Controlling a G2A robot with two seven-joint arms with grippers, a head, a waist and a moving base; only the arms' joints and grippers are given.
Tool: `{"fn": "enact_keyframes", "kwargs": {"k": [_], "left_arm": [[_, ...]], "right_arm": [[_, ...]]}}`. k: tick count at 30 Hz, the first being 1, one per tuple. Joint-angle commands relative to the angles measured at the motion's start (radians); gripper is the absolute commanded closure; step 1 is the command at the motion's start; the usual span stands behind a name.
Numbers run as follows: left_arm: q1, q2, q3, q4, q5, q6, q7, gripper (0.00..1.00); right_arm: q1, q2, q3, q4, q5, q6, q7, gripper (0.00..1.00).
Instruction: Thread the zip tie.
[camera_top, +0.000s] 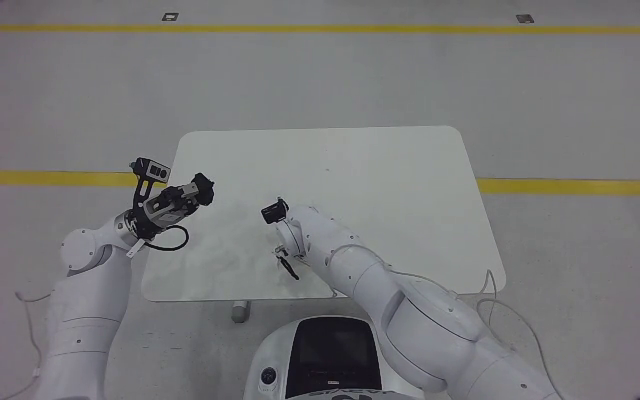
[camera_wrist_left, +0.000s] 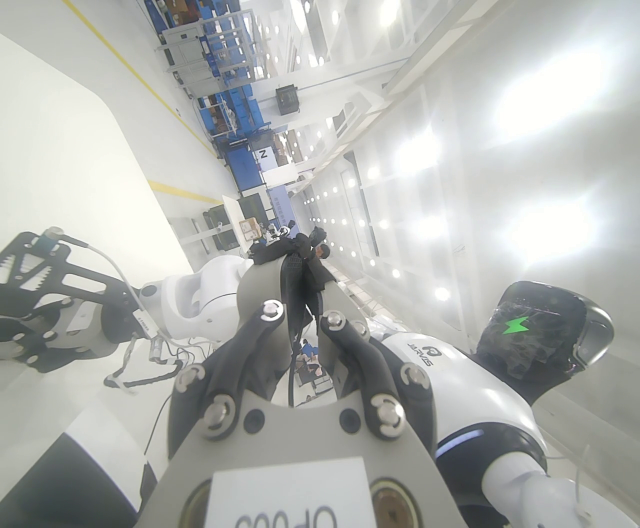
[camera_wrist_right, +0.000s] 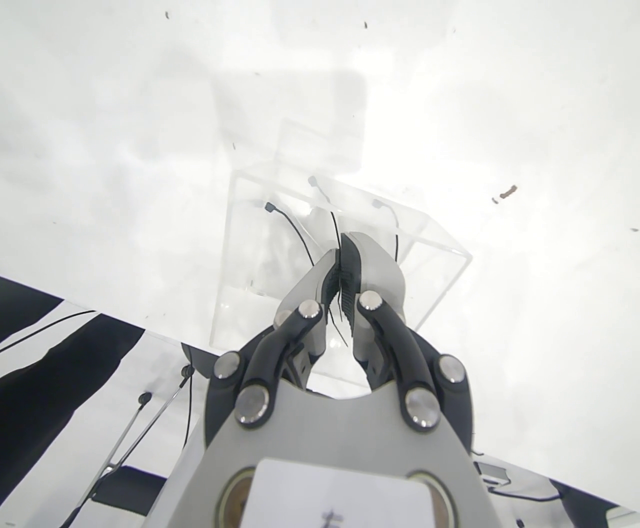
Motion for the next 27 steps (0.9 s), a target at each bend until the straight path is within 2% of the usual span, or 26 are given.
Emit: {"fn": "enact_keyframes", "kwargs": {"k": [1,7,14,23,27], "left_arm": [[0.000,0.000,0.000,0.000,0.000,0.000,0.000,1.00],[0.000,0.000,0.000,0.000,0.000,0.000,0.000,1.00],[0.000,0.000,0.000,0.000,0.000,0.000,0.000,1.00],[0.000,0.000,0.000,0.000,0.000,0.000,0.000,1.00],[0.000,0.000,0.000,0.000,0.000,0.000,0.000,1.00]], "right_arm": [[0.003,0.000,0.001,0.000,-0.003,0.001,0.002,1.00],[0.015,-0.001,0.007,-0.007,-0.011,0.002,0.013,1.00],[0.030,0.006,0.021,-0.015,-0.012,-0.033,0.027,1.00],[0.030,0.029,0.040,-0.047,-0.036,-0.060,0.015,1.00],[0.020,0.046,0.054,-0.079,-0.039,-0.100,0.014,1.00]]}}
